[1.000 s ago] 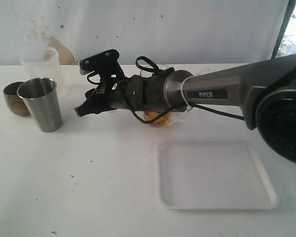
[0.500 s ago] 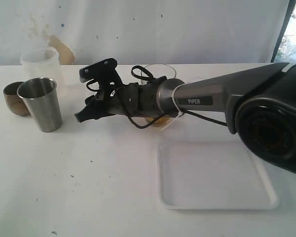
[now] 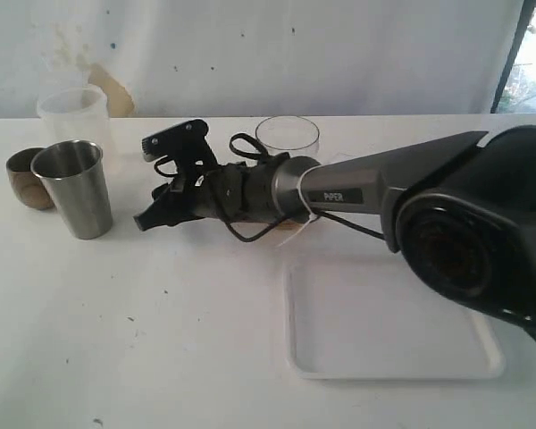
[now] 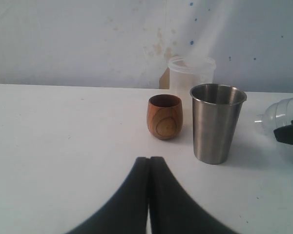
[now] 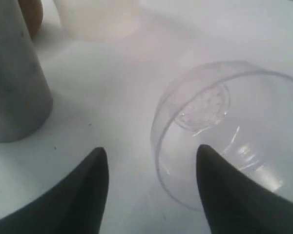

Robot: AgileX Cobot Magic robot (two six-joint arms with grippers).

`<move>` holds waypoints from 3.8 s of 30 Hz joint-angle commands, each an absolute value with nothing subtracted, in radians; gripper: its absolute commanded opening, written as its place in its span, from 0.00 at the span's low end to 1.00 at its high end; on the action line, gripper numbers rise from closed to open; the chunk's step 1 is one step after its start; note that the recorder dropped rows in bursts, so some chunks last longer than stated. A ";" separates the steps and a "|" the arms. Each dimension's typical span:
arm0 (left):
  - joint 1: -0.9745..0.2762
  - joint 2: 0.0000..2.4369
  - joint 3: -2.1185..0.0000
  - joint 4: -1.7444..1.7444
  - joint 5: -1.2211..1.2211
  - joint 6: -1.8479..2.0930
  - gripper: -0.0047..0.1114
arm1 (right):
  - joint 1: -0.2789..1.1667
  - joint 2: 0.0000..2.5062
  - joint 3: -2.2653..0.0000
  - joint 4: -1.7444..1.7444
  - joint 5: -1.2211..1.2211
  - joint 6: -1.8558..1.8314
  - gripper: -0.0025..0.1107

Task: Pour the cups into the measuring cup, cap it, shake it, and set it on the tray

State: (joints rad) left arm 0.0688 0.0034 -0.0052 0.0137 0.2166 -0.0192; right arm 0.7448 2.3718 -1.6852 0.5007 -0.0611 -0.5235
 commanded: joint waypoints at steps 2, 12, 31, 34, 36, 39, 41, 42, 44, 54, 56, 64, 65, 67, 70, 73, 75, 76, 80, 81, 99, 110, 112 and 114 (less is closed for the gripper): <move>0.073 0.000 0.000 0.021 0.209 -0.021 0.04 | 0.746 2.380 -1.723 0.500 -0.088 -0.518 0.48; 0.073 0.000 0.000 0.021 0.209 -0.021 0.04 | 0.746 2.455 -1.777 0.500 -0.067 -0.516 0.36; 0.073 0.000 0.000 0.021 0.209 -0.021 0.04 | 0.745 2.074 -1.746 0.476 0.652 -0.494 0.02; 0.073 0.000 0.000 0.021 0.209 -0.021 0.04 | 0.747 1.944 -1.613 0.476 0.630 -0.503 0.02; 0.073 0.000 0.000 0.021 0.209 -0.021 0.04 | 0.749 1.860 -1.527 0.547 0.565 -0.581 0.02; 0.073 0.000 0.000 0.021 0.209 -0.021 0.04 | 0.749 1.767 -1.429 0.758 0.541 -0.764 0.02; 0.073 0.000 0.000 0.021 0.209 -0.021 0.04 | 0.749 1.747 -1.400 0.843 0.546 -0.842 0.02; 0.073 0.000 0.000 0.021 0.209 -0.021 0.04 | 0.749 1.736 -1.388 0.880 0.549 -0.873 0.02; 0.073 0.000 0.000 0.021 0.209 -0.021 0.04 | 0.749 1.723 -1.369 0.908 0.549 -0.907 0.02; 0.073 0.000 0.000 0.021 0.209 -0.021 0.04 | 0.749 1.718 -1.360 0.908 0.570 -0.916 0.02; 0.073 0.000 0.000 0.025 0.172 -0.036 0.04 | 0.749 1.718 -1.360 0.904 0.574 -0.916 0.02; 0.073 0.000 0.000 -0.102 -0.246 -0.194 0.04 | 0.749 1.718 -1.360 0.898 0.574 -0.916 0.02; 0.073 0.000 0.000 -0.079 -0.270 -0.196 0.04 | 0.749 1.718 -1.360 0.898 0.574 -0.916 0.02; 0.068 0.000 0.000 0.087 -0.303 -0.292 0.04 | 0.749 1.718 -1.360 0.898 0.574 -0.920 0.02; 0.057 0.059 0.000 0.614 -0.481 -0.546 0.04 | 0.747 1.716 -1.360 0.894 0.574 -0.939 0.02; 0.070 0.161 -0.016 0.828 -0.673 -0.468 0.07 | 0.745 1.714 -1.360 0.885 0.567 -0.939 0.02; 0.082 0.239 -0.071 0.805 -0.614 -0.474 0.15 | 0.745 1.714 -1.360 0.881 0.550 -0.939 0.02; 0.085 0.277 -0.100 0.793 -0.594 -0.496 0.21 | 0.745 1.714 -1.360 0.881 0.542 -0.939 0.02; 0.087 0.417 -0.203 0.802 -0.611 -0.531 0.59 | 0.745 1.714 -1.360 0.879 0.530 -0.939 0.02; 0.087 0.465 -0.239 0.817 -0.609 -0.531 0.71 | 0.745 1.712 -1.360 0.875 0.530 -0.939 0.02; -0.073 1.087 -0.403 1.308 -0.696 -0.172 0.75 | 0.749 1.712 -1.360 0.776 0.577 -0.859 0.02; -0.096 1.253 -0.468 1.211 -0.734 -0.021 0.75 | 0.749 1.712 -1.360 0.813 0.624 -0.859 0.02; -0.096 1.274 -0.473 1.211 -0.734 -0.021 0.74 | 0.749 1.712 -1.362 0.818 0.629 -0.859 0.02; -0.096 1.296 -0.475 1.211 -0.734 -0.021 0.69 | 0.749 1.712 -1.364 0.826 0.629 -0.859 0.02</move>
State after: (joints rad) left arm -0.0900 1.2715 -0.4669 1.2318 -0.7240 -0.0223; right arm 0.7477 1.7250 -1.3631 0.8057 0.6220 -0.8579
